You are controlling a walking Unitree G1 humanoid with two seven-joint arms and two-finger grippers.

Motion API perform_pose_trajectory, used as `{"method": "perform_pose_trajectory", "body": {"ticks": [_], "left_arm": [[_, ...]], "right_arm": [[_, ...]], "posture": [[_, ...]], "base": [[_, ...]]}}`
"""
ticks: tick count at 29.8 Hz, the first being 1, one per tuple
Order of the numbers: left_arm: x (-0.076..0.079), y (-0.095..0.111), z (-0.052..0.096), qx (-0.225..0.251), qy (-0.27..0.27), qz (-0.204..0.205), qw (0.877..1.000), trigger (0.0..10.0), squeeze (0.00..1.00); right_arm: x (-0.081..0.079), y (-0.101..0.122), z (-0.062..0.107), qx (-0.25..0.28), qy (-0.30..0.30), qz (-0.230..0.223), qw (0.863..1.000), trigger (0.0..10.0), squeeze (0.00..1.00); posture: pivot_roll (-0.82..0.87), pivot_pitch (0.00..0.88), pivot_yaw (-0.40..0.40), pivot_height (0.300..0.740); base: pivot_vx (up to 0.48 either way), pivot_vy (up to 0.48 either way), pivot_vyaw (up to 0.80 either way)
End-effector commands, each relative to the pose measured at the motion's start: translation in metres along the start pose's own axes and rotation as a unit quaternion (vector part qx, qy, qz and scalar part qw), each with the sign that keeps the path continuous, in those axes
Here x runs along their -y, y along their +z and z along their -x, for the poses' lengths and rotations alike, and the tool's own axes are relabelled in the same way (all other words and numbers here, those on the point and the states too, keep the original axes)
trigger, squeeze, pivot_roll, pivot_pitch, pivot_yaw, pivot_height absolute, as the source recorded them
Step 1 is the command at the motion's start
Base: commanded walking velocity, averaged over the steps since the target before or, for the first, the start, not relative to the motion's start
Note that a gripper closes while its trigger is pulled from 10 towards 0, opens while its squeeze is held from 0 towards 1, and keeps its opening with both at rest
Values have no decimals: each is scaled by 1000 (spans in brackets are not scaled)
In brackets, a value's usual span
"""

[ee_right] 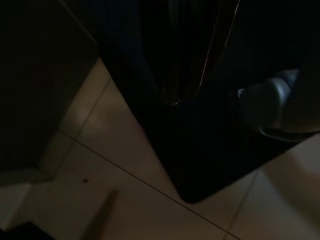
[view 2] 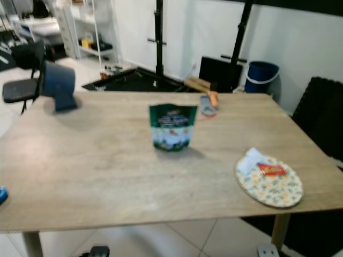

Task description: Restocking fridge

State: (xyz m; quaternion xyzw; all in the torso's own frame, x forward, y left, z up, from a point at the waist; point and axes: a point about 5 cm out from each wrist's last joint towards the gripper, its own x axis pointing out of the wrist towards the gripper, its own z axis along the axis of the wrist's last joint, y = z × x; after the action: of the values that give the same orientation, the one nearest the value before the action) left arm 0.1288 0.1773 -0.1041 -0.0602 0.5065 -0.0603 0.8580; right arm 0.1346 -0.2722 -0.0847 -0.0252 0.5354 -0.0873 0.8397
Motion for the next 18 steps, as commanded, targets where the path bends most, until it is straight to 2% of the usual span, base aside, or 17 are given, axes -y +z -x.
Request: {"method": "perform_pose_trajectory", "body": {"ticks": [1,3,4,6,8,11,12,13,15,17,18], "left_arm": [[4,-13,1,-26,-5,4,1000,10000,0],[4,-13,1,-26,-4,6,1000,10000,0],[4,-13,1,-26,-4,6,1000,10000,0],[4,-13,1,-26,-4,6,1000,10000,0],[3,-12,1,-24,-3,8,1000,10000,0],[2,-12,2,-23,-2,9,1000,10000,0],[1,-12,2,-23,-1,9,1000,10000,0],[1,-12,2,-22,0,9,1000,10000,0],[1,-12,2,-22,0,9,1000,10000,0],[0,-12,2,-22,1,9,1000,10000,0],[0,-12,2,-22,1,9,1000,10000,0]], "right_arm": [[1,-3,0,-4,-1,-1,1000,10000,0],[2,0,0,-1,-1,5,1000,10000,0],[3,3,0,5,6,30,1000,10000,0],[3,3,0,5,6,30,1000,10000,0],[1,16,0,25,44,81,995,10000,0],[9,29,2,41,44,82,995,10000,0],[15,33,3,45,34,76,996,10000,0],[46,37,9,35,-42,58,997,10000,0],[46,37,9,35,-42,58,997,10000,0],[73,43,16,38,-107,33,993,10000,0],[73,43,16,38,-107,33,993,10000,0]], "posture": [[-74,0,-68,740],[-74,0,-68,740],[-73,0,-67,740],[-73,0,-67,740],[-74,0,-67,740],[-74,0,-67,740],[-74,0,-67,740],[-73,0,-67,740],[-73,0,-67,740],[-71,0,-68,740],[-71,0,-68,740]], "base": [[0,0,0],[0,0,0],[0,0,0],[0,0,0],[0,0,0],[0,0,0],[0,0,0],[0,0,0],[0,0,0],[0,0,0],[0,0,0]]}}
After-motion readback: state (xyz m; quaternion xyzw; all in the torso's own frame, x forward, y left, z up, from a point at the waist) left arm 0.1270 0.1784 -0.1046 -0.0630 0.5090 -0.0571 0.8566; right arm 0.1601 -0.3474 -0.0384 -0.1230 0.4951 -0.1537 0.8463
